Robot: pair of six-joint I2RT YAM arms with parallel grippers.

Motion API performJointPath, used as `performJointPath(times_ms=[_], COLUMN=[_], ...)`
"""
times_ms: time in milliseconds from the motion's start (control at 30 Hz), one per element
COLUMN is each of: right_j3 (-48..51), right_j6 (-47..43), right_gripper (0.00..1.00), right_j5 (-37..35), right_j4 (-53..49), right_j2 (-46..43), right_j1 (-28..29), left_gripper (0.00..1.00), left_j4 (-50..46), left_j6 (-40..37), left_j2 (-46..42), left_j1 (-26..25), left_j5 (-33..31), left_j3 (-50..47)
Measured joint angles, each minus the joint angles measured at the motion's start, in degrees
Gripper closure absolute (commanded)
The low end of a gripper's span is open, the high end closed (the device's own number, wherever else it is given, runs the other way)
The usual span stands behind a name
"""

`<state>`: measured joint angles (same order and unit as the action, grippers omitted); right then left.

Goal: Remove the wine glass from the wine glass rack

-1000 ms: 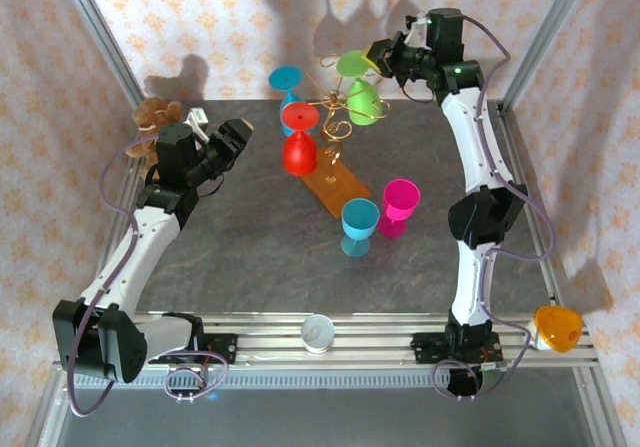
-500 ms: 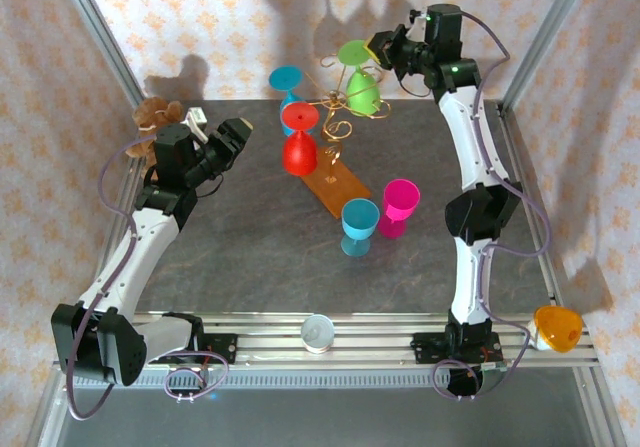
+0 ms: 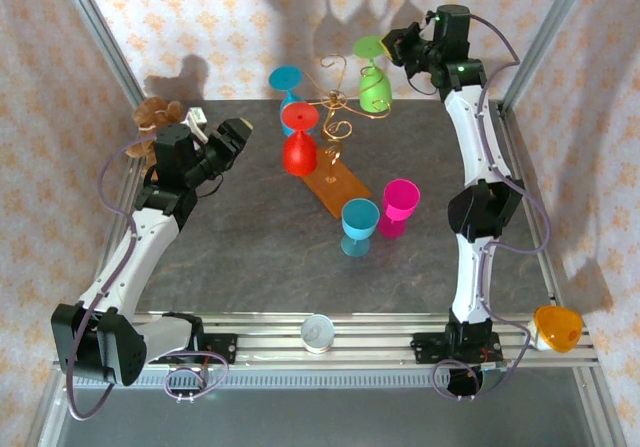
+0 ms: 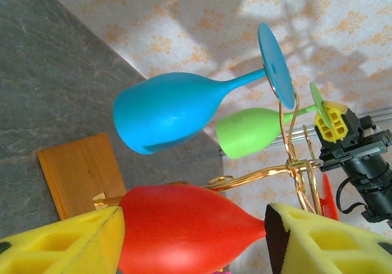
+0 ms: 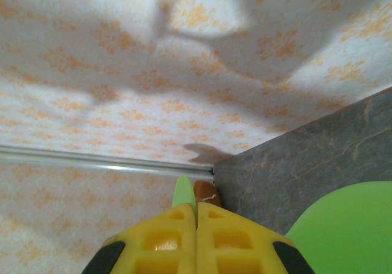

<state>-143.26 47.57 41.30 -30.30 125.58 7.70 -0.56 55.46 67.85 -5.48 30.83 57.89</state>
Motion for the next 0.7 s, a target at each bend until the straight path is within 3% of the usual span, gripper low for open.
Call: performJointPath(times_ms=[367, 700], right_j3=[2.0, 14.4], right_j6=[-3.0, -6.0], right_gripper=[1.0, 1.0], right_j5=[-3.7, -4.5], right_j4=[-1.7, -2.2], right_j2=[-0.8, -12.2], right_j1=[-3.6, -6.8], left_gripper=[0.38, 0.38], left_j4=[-0.2, -3.5], left_j6=[0.0, -1.8], left_j2=[-0.2, -3.8], left_j1=[0.0, 0.8], left_j5=[0.0, -0.5], left_j3=[0.0, 0.0])
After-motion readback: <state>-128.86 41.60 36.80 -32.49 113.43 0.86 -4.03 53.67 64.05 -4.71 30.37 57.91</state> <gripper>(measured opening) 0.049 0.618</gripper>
